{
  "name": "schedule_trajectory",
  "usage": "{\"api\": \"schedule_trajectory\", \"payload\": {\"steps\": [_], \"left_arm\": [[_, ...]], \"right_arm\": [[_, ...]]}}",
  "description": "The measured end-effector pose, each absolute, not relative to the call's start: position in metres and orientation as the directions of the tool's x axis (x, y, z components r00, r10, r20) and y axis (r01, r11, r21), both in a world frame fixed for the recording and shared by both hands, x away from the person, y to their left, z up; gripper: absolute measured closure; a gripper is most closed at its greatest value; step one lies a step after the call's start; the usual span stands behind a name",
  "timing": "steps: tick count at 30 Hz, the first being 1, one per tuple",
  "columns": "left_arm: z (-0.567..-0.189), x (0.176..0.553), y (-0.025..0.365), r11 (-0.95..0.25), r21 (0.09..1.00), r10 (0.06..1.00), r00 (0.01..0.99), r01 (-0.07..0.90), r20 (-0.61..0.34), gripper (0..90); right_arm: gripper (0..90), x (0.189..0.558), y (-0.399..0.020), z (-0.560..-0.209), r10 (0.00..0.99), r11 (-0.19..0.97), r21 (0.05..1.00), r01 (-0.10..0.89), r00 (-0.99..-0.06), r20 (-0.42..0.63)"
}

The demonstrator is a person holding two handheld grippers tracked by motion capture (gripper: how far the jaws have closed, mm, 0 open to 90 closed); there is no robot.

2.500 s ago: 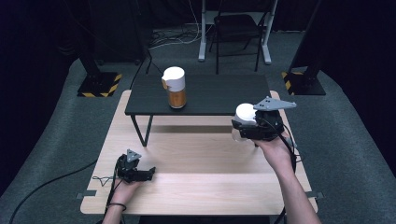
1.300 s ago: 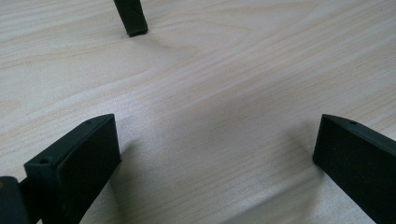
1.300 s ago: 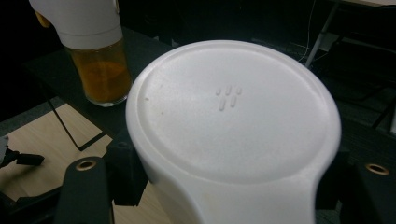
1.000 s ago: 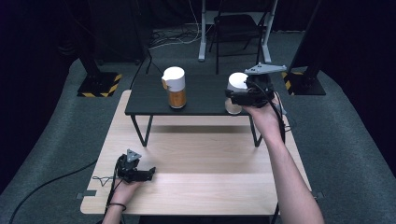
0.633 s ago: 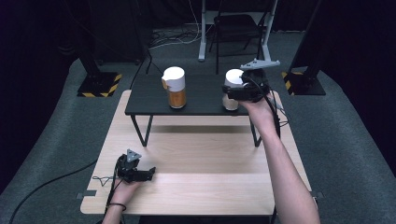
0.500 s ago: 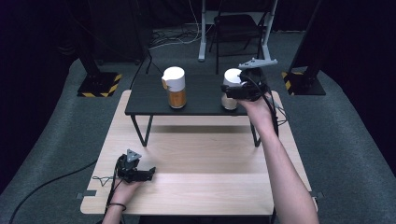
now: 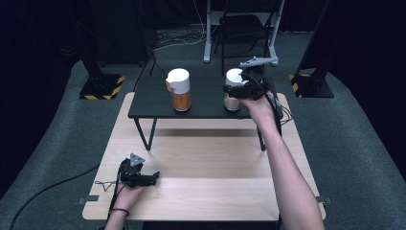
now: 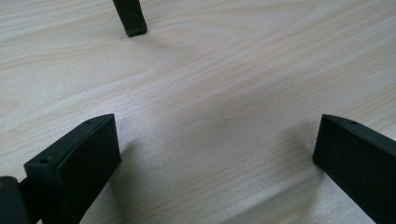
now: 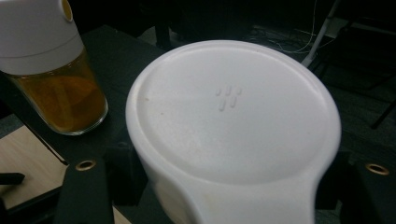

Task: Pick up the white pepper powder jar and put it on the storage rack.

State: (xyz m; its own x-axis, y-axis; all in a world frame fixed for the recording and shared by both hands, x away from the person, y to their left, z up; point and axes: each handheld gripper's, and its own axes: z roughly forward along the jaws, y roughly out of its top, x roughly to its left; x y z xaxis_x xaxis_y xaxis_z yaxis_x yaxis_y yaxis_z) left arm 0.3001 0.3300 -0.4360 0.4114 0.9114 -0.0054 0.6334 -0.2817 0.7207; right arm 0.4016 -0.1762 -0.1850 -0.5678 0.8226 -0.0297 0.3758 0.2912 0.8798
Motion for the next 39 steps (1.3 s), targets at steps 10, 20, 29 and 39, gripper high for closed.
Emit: {"api": "schedule_trajectory", "payload": {"steps": [10, 20, 29, 39], "left_arm": [[-0.436, 0.3, 0.33, -0.282, 0.721, 0.911, 0.412, 0.633, -0.005, 0.0], [-0.436, 0.3, 0.33, -0.283, 0.72, 0.911, 0.413, 0.633, -0.005, 0.0], [-0.436, 0.301, 0.33, -0.285, 0.72, 0.91, 0.415, 0.633, -0.004, 0.0], [-0.436, 0.301, 0.33, -0.285, 0.72, 0.91, 0.414, 0.633, -0.004, 0.0]], "right_arm": [[29.3, 0.404, -0.176, -0.187, 0.821, 0.287, 0.88, 0.377, -0.571, -0.023], [20.3, 0.399, -0.18, -0.186, 0.82, 0.267, 0.89, 0.369, -0.572, -0.009], [14.4, 0.386, -0.185, -0.188, 0.819, 0.263, 0.894, 0.363, -0.574, -0.008], [13.7, 0.365, -0.205, -0.199, 0.83, 0.235, 0.903, 0.359, -0.558, 0.006]]}}
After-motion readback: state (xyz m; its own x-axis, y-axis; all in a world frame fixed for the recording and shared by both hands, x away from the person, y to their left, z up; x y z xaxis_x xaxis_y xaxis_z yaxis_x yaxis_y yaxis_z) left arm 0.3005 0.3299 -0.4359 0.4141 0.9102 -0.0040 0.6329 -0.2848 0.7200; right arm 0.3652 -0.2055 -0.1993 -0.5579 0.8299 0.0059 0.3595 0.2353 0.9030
